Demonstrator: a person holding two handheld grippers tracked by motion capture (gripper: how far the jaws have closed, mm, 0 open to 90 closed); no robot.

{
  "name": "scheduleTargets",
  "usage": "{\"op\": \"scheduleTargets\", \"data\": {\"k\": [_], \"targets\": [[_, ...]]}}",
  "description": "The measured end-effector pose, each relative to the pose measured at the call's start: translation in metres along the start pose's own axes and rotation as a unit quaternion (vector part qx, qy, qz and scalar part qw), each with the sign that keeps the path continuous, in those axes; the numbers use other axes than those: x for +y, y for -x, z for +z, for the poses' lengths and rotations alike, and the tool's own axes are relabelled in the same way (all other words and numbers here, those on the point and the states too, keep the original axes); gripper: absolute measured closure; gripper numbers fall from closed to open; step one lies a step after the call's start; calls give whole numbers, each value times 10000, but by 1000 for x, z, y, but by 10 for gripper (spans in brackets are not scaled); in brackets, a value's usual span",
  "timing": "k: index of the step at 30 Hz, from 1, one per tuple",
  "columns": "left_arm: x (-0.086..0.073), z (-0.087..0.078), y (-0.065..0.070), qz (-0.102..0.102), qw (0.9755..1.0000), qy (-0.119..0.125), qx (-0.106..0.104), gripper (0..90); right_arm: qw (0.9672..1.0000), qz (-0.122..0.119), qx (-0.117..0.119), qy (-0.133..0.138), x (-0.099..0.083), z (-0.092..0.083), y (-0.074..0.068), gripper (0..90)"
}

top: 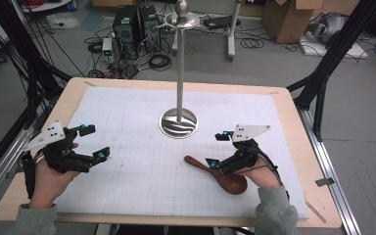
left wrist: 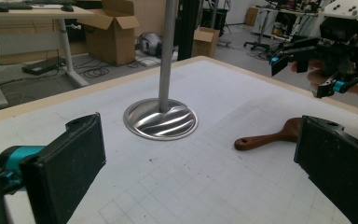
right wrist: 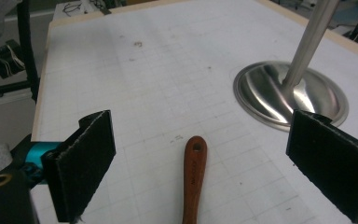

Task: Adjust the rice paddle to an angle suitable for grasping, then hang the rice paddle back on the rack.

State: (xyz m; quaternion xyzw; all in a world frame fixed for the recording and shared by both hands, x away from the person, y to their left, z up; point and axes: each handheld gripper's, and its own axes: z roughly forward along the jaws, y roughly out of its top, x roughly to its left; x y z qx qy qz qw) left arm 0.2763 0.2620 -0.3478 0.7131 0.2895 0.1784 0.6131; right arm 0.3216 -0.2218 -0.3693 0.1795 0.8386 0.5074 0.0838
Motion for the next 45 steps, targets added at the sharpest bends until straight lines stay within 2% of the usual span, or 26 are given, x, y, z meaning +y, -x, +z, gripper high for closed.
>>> {"op": "scheduleTargets", "data": {"k": [3, 9, 14, 18, 23, 33, 36, 40, 45], "targets": [[0, 0, 0, -3, 10000, -9, 14, 23, 10000, 13, 52, -63, -1, 3, 0, 66], [0, -1, -2, -32, 10000, -7, 26, 23, 9990, 122, 106, -424, -5, 11, 2, 66], [0, 0, -1, -23, 10000, -25, -3, 23, 9984, 143, 130, -538, -6, 14, 2, 66], [-1, 2, -2, -23, 10000, -42, 27, 23, 9967, 168, 20, -792, -9, 19, 3, 67], [-1, 2, -2, -35, 10000, -21, 17, 23, 9947, 178, 14, -1008, -11, 22, 1, 67], [0, 2, -1, -20, 10000, -11, -14, 23, 9926, 173, 29, -1203, -13, 26, 0, 66], [0, 2, -1, 45, 10000, 49, 53, 23, 9916, 174, 52, -1282, -14, 28, 0, 67], [-1, 3, -1, 30, 10000, 48, 61, 23, 9903, 170, 63, -1379, -15, 30, 0, 67], [-1, 3, -1, 52, 10000, 28, 43, 23, 9867, 134, 75, -1617, -18, 35, 0, 140]]}}
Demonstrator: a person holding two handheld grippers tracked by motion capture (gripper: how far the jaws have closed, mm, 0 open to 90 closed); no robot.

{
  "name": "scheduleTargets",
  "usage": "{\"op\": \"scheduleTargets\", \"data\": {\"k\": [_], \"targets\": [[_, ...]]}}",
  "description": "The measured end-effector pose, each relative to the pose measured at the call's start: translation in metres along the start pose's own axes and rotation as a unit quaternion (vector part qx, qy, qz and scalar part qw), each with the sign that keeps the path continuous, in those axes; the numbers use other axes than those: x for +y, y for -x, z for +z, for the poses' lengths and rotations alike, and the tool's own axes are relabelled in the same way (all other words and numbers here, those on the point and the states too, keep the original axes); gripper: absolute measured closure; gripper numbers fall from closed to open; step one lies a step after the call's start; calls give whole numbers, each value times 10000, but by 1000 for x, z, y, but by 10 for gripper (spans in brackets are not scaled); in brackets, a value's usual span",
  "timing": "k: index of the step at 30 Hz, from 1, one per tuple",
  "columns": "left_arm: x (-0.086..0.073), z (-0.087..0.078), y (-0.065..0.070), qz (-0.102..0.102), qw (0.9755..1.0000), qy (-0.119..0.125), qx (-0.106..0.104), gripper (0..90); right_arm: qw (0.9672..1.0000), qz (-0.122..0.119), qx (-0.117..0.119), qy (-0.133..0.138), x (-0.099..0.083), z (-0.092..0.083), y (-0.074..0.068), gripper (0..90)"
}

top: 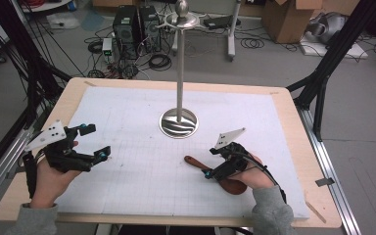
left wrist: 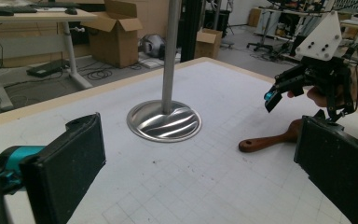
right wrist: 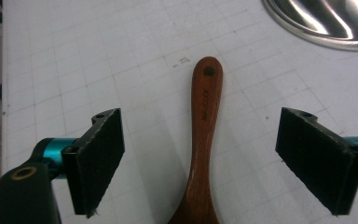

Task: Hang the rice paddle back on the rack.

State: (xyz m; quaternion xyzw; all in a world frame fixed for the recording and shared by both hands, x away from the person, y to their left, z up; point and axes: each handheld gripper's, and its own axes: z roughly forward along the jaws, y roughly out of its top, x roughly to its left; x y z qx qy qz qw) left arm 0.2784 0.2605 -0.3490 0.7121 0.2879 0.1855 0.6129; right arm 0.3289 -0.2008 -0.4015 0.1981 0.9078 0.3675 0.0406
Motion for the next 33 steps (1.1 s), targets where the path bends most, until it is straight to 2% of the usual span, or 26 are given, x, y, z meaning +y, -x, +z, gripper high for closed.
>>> {"op": "scheduleTargets", "data": {"k": [19, 28, 33], "targets": [[-1, 1, 0, -20, 10000, -39, -28, 23, 9986, 21, 13, -535, -4, 12, 1, 159], [-1, -1, -1, -36, 10000, -14, -20, 23, 9971, 22, 14, -759, -5, 17, 1, 223], [-2, 1, -1, -31, 10000, -68, -41, 23, 9962, 83, 153, -849, -6, 18, 2, 288]]}}
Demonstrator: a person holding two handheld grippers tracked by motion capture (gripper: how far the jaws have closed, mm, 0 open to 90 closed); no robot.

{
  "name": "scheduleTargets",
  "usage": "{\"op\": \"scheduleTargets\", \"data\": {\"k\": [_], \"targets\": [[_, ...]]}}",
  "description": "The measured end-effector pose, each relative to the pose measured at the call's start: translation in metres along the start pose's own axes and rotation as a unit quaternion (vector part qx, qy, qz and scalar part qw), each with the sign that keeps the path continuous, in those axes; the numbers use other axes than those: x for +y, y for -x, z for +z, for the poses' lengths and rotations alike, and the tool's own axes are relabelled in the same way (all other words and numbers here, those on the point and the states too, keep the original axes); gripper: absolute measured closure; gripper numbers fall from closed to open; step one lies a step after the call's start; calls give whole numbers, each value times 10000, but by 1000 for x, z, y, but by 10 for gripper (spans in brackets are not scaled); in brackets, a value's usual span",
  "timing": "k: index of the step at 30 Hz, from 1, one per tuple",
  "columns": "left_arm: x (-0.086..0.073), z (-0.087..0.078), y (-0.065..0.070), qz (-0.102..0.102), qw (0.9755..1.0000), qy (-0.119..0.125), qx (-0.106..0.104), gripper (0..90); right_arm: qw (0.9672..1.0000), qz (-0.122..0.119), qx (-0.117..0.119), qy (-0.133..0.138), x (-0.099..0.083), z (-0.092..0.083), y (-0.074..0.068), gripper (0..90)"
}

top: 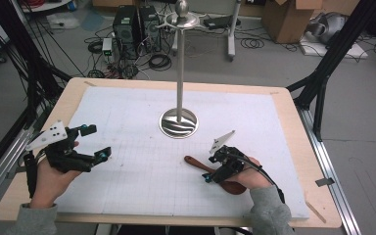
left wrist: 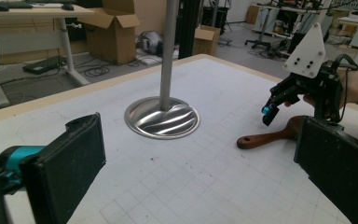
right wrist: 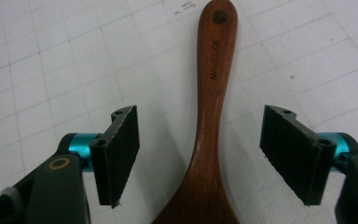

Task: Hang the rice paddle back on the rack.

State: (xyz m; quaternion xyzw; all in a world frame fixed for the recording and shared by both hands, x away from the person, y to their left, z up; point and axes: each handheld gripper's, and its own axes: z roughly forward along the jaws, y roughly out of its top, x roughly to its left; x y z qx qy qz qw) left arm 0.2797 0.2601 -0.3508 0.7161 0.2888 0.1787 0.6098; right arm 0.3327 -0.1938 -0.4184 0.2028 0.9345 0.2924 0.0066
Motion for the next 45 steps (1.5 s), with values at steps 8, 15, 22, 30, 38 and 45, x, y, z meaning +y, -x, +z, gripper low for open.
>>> {"op": "scheduleTargets", "data": {"k": [8, 15, 22, 30, 38, 45], "targets": [[0, -1, 0, -16, 10000, 19, 15, 23, 9995, 119, -160, -254, 0, 3, 2, 372], [0, -3, -1, -19, 10000, 22, 27, 23, 9989, 122, -276, -350, 2, 3, 1, 439], [-2, -2, -2, -33, 10000, -12, 26, 23, 9981, 69, -431, -442, 4, 3, -2, 486], [-2, -3, -3, -48, 10000, -16, 50, 23, 9967, 201, -530, -575, 6, 2, -3, 574], [-3, -2, -3, -55, 10000, -27, 49, 23, 9947, 220, -628, -785, 11, 3, -7, 618], [-4, -3, -3, -65, 9999, -57, 65, 23, 9936, 193, -592, -947, 15, 4, -10, 707]]}}
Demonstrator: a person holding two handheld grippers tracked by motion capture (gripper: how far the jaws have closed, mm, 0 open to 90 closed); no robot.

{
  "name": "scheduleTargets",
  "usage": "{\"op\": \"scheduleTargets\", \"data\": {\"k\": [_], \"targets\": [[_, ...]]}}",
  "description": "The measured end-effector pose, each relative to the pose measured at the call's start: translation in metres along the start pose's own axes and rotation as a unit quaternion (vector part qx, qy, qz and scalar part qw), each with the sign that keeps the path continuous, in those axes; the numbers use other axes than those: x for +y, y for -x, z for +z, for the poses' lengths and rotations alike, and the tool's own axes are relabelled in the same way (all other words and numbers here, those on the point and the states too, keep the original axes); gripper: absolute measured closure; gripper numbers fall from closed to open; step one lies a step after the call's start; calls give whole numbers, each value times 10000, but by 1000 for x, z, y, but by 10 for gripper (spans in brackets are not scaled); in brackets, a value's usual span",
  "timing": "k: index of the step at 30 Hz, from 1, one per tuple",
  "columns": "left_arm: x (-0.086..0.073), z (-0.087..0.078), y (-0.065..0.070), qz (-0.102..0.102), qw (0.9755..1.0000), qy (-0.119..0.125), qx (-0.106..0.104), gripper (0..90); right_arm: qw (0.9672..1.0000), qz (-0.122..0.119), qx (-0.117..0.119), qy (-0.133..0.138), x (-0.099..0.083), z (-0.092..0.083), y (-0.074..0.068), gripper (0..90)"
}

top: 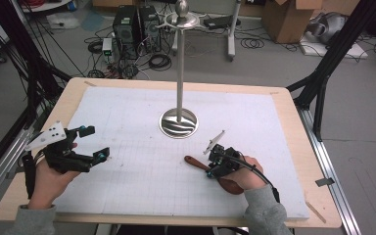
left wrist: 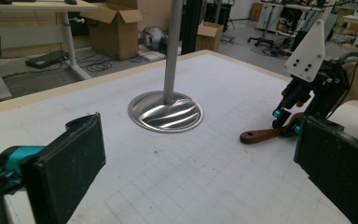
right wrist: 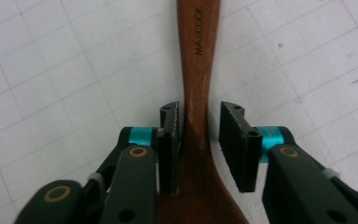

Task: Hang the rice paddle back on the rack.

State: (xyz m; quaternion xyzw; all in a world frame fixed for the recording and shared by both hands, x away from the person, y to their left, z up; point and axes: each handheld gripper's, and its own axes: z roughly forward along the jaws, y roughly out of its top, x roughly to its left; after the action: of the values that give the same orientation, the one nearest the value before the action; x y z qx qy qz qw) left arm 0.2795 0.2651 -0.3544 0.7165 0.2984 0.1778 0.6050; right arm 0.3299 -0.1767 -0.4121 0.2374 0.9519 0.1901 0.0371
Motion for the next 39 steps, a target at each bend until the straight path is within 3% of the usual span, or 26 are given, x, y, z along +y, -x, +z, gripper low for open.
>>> {"op": "scheduleTargets", "data": {"k": [5, 9, 19, 20, 22, 31, 39], "targets": [[0, -2, 1, 51, 10000, 3, 1, 23, 10000, 12, 34, -53, 1, 0, 0, 744], [0, -3, 1, 105, 9999, 8, 15, 23, 9997, 215, 138, 11, 0, 0, 3, 752], [-2, -2, -2, 94, 9999, -59, 92, 23, 9997, 177, 79, 117, 0, -1, 2, 762], [-2, -2, -2, 100, 9999, -48, 85, 23, 9988, 260, -63, 406, 0, -4, 3, 764], [-2, -2, -2, 135, 9999, -32, 89, 23, 9981, 277, -33, 553, 0, -7, 5, 765], [-1, -1, 0, 187, 9998, -48, 81, 23, 9963, 316, -64, 802, -5, -15, 8, 766], [-2, -2, -1, 178, 9998, -52, 85, 23, 9934, 493, -122, 1031, -9, -23, 13, 767]]}}
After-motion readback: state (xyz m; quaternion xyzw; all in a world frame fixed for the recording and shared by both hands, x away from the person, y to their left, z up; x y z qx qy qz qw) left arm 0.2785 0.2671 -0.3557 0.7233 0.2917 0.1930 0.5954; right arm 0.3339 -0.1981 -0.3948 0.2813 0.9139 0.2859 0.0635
